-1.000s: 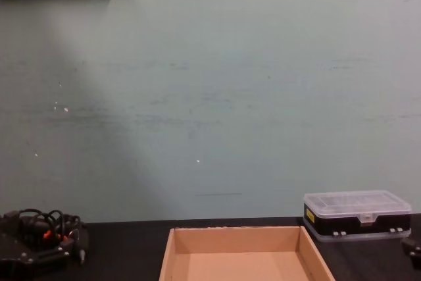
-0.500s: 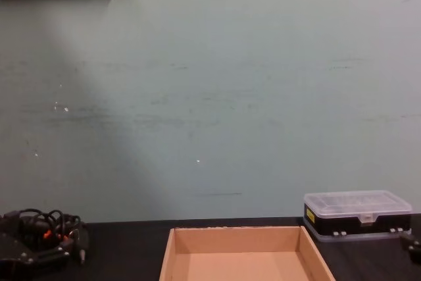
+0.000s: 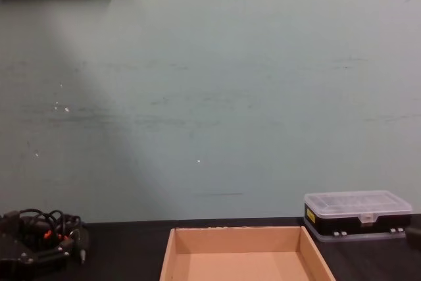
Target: Use one hand to pick up the angle iron from the table and place it into the box.
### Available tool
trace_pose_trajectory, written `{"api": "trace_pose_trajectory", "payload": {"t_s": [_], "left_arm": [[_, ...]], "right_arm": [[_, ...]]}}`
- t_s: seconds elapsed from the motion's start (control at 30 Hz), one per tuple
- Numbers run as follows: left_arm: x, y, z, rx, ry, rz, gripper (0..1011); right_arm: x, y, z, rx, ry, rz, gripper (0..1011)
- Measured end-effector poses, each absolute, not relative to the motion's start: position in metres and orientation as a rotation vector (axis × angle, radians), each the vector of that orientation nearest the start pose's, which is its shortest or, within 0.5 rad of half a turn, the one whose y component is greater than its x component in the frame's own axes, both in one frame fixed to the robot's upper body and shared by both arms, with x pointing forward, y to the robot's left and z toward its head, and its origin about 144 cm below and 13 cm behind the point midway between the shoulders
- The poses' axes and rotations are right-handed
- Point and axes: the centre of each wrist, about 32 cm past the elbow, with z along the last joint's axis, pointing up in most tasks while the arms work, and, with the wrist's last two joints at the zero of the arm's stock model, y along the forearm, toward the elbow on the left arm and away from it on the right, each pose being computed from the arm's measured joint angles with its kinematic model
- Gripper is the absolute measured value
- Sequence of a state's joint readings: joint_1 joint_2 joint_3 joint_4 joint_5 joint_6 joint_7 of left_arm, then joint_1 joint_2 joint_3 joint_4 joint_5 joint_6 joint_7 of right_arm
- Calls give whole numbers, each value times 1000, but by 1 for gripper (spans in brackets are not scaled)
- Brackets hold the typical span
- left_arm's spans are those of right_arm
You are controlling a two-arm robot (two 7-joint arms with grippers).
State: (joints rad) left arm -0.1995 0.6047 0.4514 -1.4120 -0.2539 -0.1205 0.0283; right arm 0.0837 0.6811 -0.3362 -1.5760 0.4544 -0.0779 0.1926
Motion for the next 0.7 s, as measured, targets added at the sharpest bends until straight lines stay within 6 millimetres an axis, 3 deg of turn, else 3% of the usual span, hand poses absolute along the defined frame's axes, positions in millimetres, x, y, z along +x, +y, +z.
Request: {"api": "trace_pose_trajectory", "payload": {"t_s": [0.27, 0.7], "left_arm": [[489, 310, 1140, 305, -285, 1248, 1011], [489, 310, 1140, 304, -285, 1248, 1011]], "right_arm": [[440, -353, 1179, -225, -34, -799, 1003], [426, -354, 1174, -314, -10, -589, 1002]]}}
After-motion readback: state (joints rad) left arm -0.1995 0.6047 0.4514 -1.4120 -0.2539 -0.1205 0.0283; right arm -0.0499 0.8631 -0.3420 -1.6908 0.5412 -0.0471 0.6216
